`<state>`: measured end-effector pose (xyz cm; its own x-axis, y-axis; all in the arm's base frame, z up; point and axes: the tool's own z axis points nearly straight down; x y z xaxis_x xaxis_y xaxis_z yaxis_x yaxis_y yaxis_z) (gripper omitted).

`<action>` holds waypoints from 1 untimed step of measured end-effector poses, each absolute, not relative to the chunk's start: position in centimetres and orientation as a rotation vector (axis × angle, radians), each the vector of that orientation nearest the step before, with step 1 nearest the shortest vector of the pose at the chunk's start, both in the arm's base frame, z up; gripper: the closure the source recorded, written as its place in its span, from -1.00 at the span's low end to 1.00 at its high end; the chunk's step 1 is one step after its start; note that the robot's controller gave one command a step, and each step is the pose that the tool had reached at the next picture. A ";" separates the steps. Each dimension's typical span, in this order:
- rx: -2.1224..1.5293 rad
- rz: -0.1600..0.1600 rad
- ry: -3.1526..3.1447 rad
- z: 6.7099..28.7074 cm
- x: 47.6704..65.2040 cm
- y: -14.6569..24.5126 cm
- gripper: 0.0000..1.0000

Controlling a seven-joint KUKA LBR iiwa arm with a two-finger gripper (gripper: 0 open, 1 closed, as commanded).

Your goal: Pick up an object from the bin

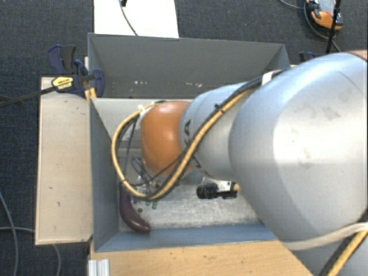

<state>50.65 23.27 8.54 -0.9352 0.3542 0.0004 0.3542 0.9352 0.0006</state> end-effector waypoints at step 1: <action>-0.566 -0.001 -3.090 8.5 50.6 23.3 1.00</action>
Offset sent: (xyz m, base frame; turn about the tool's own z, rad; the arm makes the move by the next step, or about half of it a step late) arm 0.0076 -0.0384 0.0449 -0.0948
